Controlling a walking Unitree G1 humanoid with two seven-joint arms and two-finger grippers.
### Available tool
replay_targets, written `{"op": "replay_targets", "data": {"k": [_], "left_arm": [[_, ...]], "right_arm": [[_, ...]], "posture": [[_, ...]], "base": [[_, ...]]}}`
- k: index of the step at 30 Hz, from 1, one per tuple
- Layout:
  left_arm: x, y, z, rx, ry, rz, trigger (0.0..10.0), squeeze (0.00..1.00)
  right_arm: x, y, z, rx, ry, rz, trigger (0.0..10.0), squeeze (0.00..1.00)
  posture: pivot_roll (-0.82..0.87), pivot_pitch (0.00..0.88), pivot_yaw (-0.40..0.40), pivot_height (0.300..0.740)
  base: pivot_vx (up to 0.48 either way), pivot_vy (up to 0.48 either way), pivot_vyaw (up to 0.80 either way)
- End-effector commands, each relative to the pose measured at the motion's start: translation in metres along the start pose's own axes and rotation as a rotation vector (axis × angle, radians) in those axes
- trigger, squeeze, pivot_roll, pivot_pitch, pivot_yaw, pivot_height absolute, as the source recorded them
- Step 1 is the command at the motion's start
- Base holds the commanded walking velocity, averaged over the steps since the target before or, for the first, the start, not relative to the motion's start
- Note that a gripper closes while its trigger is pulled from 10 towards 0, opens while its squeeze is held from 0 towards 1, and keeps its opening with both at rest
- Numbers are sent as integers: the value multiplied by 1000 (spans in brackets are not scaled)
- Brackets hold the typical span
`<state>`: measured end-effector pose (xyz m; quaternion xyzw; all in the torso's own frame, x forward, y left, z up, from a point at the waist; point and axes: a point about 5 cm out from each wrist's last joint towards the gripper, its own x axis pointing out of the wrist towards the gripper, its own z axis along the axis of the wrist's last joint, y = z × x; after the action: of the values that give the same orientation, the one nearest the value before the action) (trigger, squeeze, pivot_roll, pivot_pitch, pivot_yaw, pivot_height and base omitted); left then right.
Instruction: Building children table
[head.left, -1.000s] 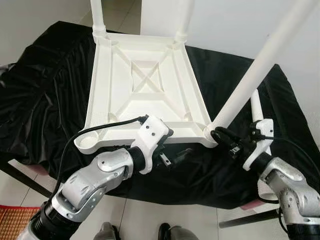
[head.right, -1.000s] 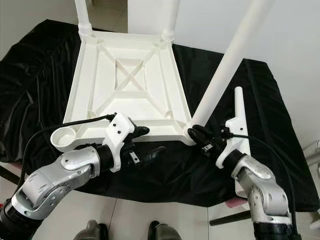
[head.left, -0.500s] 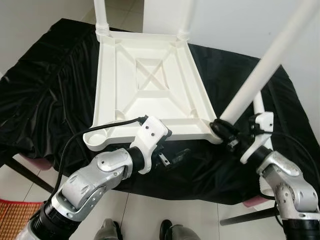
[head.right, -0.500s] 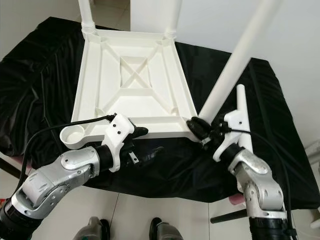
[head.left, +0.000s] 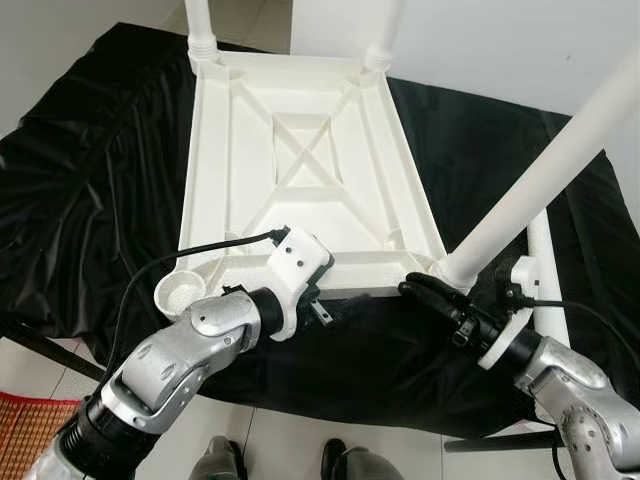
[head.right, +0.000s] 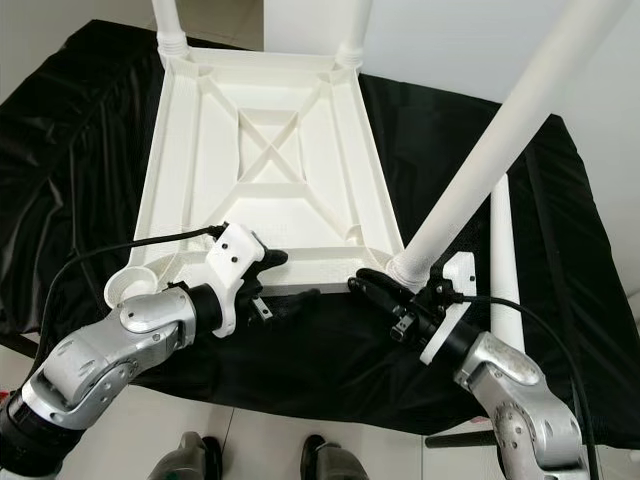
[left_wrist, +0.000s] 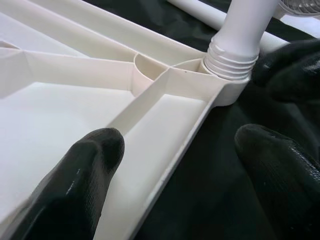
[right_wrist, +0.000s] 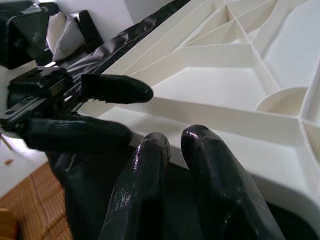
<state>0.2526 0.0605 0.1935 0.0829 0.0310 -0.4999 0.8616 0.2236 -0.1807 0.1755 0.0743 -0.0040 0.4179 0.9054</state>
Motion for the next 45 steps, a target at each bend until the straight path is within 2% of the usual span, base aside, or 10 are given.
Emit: {"op": "replay_targets", "data": {"k": [1,5,14,23,30,35,39,45], "left_arm": [[0,-1,-4,7,25,-98,10000,0],[2,10,-4,11,38,-56,10000,0],[9,17,-6,39,59,-50,10000,0],[25,2,-10,55,57,-197,10000,0],[26,-7,-14,68,65,-280,10000,0],[29,-1,-23,84,102,-255,10000,0],[39,10,-27,77,142,-171,10000,0],[43,14,-32,98,177,-149,10000,0]], "right_arm": [[-6,6,-1,20,11,14,10000,0],[-13,16,-3,50,14,28,10000,0],[-22,23,-6,77,24,24,10000,0],[-32,24,-4,92,36,3,10000,0],[-33,23,-4,92,36,-10,10000,0],[-32,21,-3,85,34,-15,10000,0],[-30,21,-1,83,26,-17,10000,0],[-30,21,-1,77,26,-22,10000,0]], "posture": [[23,197,-38,740],[14,196,-26,740],[7,197,-19,740],[-16,203,-18,740],[-18,203,-17,740],[-18,203,-18,740],[-18,200,-17,740],[-27,200,-15,740]], "base": [[0,0,0],[0,0,0],[0,0,0],[0,0,0],[0,0,0],[0,0,0],[0,0,0],[0,0,0]]}}
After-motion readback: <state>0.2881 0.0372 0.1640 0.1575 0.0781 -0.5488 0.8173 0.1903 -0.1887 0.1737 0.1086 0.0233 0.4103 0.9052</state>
